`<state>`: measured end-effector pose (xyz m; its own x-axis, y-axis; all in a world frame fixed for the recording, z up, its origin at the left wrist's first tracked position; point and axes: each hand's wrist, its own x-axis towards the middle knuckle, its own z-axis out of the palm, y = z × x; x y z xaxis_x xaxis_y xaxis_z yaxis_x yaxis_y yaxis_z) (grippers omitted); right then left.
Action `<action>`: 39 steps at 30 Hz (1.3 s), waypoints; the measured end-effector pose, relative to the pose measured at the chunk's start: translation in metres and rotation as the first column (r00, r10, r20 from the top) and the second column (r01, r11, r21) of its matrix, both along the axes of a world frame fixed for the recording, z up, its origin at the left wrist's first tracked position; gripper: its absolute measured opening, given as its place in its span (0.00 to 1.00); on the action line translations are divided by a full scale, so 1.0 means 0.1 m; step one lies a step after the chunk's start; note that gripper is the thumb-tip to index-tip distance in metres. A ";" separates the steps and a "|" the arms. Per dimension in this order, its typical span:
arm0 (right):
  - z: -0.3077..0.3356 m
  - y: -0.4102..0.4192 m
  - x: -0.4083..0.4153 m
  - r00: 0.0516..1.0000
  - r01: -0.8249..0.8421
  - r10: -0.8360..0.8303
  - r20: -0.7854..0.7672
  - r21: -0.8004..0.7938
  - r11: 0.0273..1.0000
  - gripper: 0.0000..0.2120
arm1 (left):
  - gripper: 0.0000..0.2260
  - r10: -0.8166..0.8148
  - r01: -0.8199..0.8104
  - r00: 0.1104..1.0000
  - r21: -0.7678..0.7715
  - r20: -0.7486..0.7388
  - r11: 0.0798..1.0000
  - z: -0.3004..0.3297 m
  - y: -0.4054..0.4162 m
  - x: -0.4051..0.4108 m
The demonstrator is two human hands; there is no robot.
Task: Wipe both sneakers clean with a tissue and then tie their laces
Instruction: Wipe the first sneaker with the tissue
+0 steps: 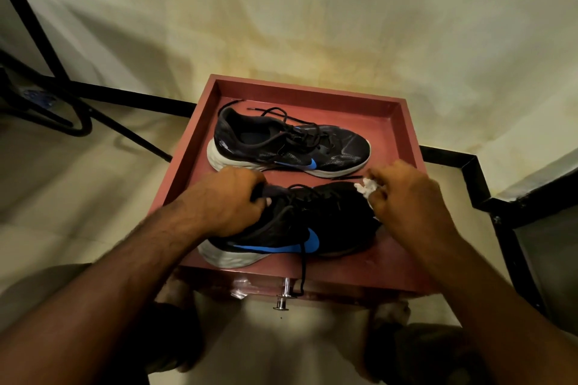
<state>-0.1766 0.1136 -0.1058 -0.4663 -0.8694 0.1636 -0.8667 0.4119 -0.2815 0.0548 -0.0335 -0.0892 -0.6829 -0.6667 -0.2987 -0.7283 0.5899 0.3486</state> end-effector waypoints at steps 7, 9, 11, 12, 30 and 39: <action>-0.03 0.03 0.30 0.952 -0.218 0.249 0.178 -0.178 0.960 0.05 | 0.03 0.089 -0.104 0.974 -0.065 -0.208 0.992 -0.01 0.06 -0.05; 0.05 0.00 0.10 0.970 -0.064 0.144 0.196 -0.366 0.928 0.08 | 0.04 0.147 -0.148 0.940 0.021 -0.309 0.989 -0.01 0.09 -0.06; 0.11 0.01 -0.07 0.953 0.139 0.010 0.302 -0.469 0.872 0.11 | 0.06 0.228 -0.185 0.918 0.158 -0.325 0.970 -0.03 0.09 -0.09; 0.10 0.02 -0.12 0.925 0.219 -0.018 0.379 -0.495 0.841 0.12 | 0.07 0.259 -0.197 0.917 0.221 -0.302 0.955 -0.03 0.08 -0.09; 0.15 0.13 0.70 0.790 -0.435 0.608 0.080 -0.626 0.647 0.10 | 0.11 -0.262 0.336 0.941 0.645 -0.213 0.686 0.28 -0.28 0.37; -0.20 -0.03 1.01 0.615 -0.782 0.737 -0.281 -0.342 0.522 0.11 | 0.09 -0.195 0.359 0.931 0.670 -0.309 0.650 0.19 -0.30 0.37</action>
<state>-0.0756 0.1110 -0.1262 0.3758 -0.7270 0.5747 -0.8251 -0.5448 -0.1496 0.0916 -0.0633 -0.0704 -0.8959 -0.0810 -0.4369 -0.4417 0.2693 0.8558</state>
